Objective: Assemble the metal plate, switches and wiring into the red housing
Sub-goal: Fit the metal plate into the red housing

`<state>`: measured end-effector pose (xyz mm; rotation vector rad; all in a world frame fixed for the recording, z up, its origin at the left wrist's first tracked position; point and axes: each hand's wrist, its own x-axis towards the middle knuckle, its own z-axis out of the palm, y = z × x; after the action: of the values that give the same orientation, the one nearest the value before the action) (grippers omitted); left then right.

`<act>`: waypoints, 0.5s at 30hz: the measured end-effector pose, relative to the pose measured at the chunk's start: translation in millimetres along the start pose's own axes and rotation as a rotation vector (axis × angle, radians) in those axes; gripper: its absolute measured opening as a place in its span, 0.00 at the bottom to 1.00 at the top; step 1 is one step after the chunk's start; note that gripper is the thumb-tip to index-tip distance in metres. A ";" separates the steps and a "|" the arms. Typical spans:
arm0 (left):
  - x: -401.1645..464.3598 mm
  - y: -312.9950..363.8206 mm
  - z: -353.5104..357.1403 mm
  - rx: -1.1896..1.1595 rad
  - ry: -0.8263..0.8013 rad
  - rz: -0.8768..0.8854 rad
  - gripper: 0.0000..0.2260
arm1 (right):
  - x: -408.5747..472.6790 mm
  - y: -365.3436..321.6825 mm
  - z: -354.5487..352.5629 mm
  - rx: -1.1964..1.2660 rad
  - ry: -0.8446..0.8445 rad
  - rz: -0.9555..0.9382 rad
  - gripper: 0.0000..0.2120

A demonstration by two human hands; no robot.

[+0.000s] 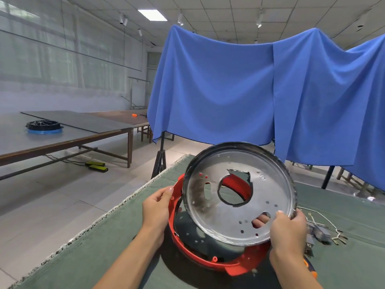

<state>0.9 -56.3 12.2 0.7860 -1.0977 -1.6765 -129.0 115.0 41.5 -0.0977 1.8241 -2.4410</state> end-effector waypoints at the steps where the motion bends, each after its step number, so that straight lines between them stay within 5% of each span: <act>1: 0.5 -0.4 -0.3 0.001 0.000 0.001 0.07 | -2.2 0.3 1.5 0.003 -0.023 0.034 0.17; 5: 1.4 -1.4 -0.1 0.024 0.013 -0.011 0.09 | -7.7 -0.1 7.9 0.008 -0.162 0.136 0.24; 15: 5.3 -2.2 -6.0 0.023 0.074 -0.083 0.10 | -4.2 4.9 1.5 -0.794 -0.231 -0.141 0.14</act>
<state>3.5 -62.8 7.7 0.9122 -1.0472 -1.6932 -124.5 112.6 37.3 -0.5440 2.5907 -1.5291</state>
